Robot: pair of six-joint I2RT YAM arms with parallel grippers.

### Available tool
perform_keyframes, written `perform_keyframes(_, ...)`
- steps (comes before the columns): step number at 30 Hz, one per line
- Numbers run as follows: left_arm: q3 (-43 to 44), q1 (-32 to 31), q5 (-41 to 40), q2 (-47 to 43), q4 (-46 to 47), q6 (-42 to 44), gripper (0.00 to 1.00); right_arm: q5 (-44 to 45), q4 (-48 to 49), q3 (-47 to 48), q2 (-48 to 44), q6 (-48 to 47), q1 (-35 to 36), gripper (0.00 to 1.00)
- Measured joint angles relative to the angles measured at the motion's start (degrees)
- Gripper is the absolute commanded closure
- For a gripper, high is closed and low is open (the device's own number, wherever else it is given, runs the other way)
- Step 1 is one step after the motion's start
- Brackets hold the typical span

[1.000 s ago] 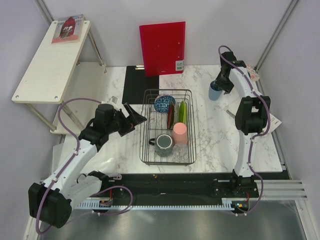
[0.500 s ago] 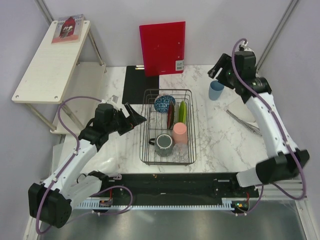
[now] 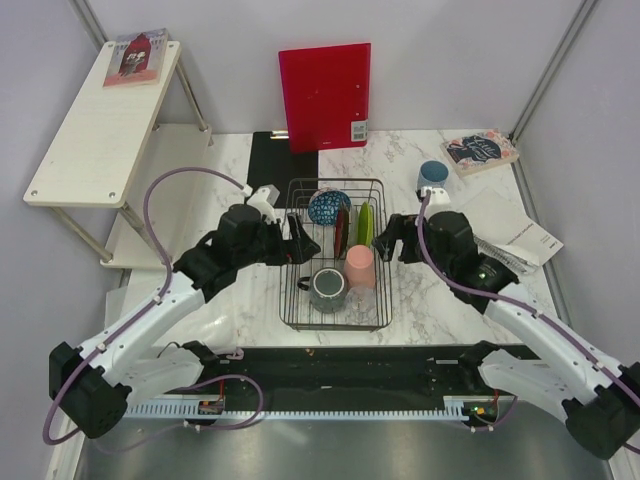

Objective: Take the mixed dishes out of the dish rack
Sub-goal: Pick up the cup from the dish rack.

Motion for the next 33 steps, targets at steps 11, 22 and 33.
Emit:
perform_keyframes(11, 0.8, -2.0, -4.2, 3.4, -0.1, 0.6, 0.02, 3.6, 1.8, -1.6, -3.4, -3.4, 8.5, 0.08)
perform_keyframes(22, -0.6, -2.0, -6.9, 0.3, -0.2, 0.8, 0.01, 14.1, -1.4, 2.2, 7.8, -8.0, 19.5, 0.02)
perform_keyframes(33, -2.3, -2.0, -8.1, 0.0, -0.4, 0.8, 0.01, 19.0, -0.5, 2.8, 15.4, -8.7, 19.7, 0.16)
